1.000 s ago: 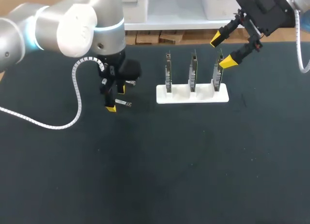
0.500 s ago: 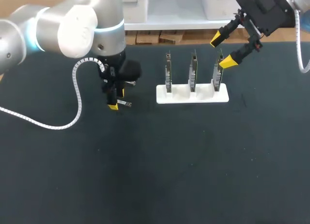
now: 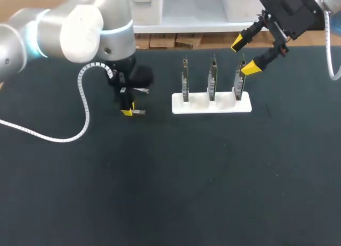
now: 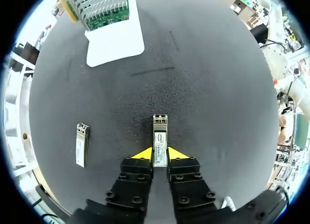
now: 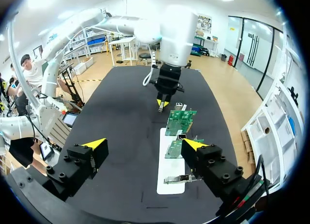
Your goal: Pick up the optical module with the left hand, and insert it into the network port with the right hand.
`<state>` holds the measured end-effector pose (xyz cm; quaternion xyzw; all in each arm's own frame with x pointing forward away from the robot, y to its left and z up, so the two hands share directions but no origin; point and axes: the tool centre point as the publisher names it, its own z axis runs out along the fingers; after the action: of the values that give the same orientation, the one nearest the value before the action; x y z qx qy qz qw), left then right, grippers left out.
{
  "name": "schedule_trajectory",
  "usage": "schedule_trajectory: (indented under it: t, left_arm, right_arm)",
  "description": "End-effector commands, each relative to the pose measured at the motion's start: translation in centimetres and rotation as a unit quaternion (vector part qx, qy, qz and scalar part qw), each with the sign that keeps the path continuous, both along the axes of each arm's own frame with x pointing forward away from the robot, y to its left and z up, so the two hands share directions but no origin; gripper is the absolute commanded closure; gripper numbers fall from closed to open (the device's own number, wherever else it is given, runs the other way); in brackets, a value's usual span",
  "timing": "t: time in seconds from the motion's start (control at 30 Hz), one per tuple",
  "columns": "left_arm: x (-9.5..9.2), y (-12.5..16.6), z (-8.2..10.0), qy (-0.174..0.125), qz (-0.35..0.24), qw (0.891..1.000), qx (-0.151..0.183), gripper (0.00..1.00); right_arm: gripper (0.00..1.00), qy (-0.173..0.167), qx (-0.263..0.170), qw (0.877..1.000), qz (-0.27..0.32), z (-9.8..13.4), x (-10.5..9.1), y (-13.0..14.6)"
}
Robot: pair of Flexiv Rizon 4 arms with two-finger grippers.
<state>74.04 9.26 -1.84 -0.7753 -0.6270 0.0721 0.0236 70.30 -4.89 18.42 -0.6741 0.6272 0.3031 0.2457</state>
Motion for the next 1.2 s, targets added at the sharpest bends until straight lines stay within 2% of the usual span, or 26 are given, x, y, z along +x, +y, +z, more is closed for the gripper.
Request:
schedule_trajectory:
  t: [0.03, 0.1, 0.2, 0.37, 0.5, 0.63, 0.7, 0.77, 0.8, 0.9, 1.03, 1.1, 1.17, 1.2]
  left_arm:
    - [-0.1, -0.1, 0.9, -0.003, 0.008, 1.0, -0.013, 1.0]
    - [0.0, -0.2, 1.6, -0.002, 0.02, 0.999, -0.027, 1.0]
    - [0.0, -0.4, 2.3, 0.006, 0.044, 0.997, -0.067, 1.0]
    - [-0.4, -0.9, 4.1, 0.02, 0.077, 0.983, -0.165, 1.0]
    - [-0.9, -1.8, 6.1, 0.022, 0.072, 0.962, -0.262, 1.0]
    - [-1.3, -2.8, 8.1, 0.01, 0.037, 0.947, -0.32, 1.0]
    - [-1.6, -3.4, 9.2, 0.013, 0.026, 0.931, -0.365, 1.0]
    - [-1.8, -3.7, 10.2, 0.008, 0.023, 0.918, -0.395, 1.0]
    - [-1.9, -3.8, 10.7, 0.011, 0.026, 0.907, -0.42, 1.0]
    - [-2.2, -4.1, 12.2, 0.007, 0.032, 0.89, -0.454, 1.0]
    - [-2.4, -4.0, 13.9, -0.001, 0.069, 0.867, -0.493, 1.0]
    - [-2.4, -3.9, 14.5, -0.006, 0.089, 0.86, -0.502, 1.0]
    - [-2.4, -3.7, 14.8, -0.01, 0.101, 0.859, -0.502, 1.0]
    - [-2.3, -3.6, 14.9, -0.011, 0.104, 0.862, -0.496, 1.0]
  right_arm:
    - [0.0, -0.001, 0.0, 1.0, 0.0, 0.0, 0.0, 0.0]
    - [0.0, -0.001, 0.0, 1.0, 0.0, 0.0, 0.0, 0.0]
    - [0.0, -0.001, 0.0, 1.0, 0.0, 0.0, 0.0, 0.0]
    - [0.0, -0.001, 0.0, 1.0, 0.0, 0.0, 0.0, 0.0]
    - [0.0, -0.001, 0.0, 1.0, 0.0, 0.0, 0.0, 0.0]
    - [0.0, -0.001, 0.0, 1.0, 0.0, 0.0, 0.0, 0.0]
    - [0.0, -0.001, 0.0, 1.0, 0.0, 0.0, 0.0, 0.0]
    - [0.0, -0.001, 0.0, 1.0, 0.0, 0.0, 0.0, 0.0]
    - [0.0, -0.001, 0.0, 1.0, 0.0, 0.0, 0.0, 0.0]
    - [0.0, -0.001, 0.0, 1.0, 0.0, 0.0, 0.0, 0.0]
    - [0.0, -0.001, 0.0, 1.0, 0.0, 0.0, 0.0, 0.0]
    - [0.0, -0.001, 0.0, 1.0, 0.0, 0.0, 0.0, 0.0]
    - [0.0, -0.001, 0.0, 1.0, 0.0, 0.0, 0.0, 0.0]
    - [0.0, -0.001, 0.0, 1.0, 0.0, 0.0, 0.0, 0.0]
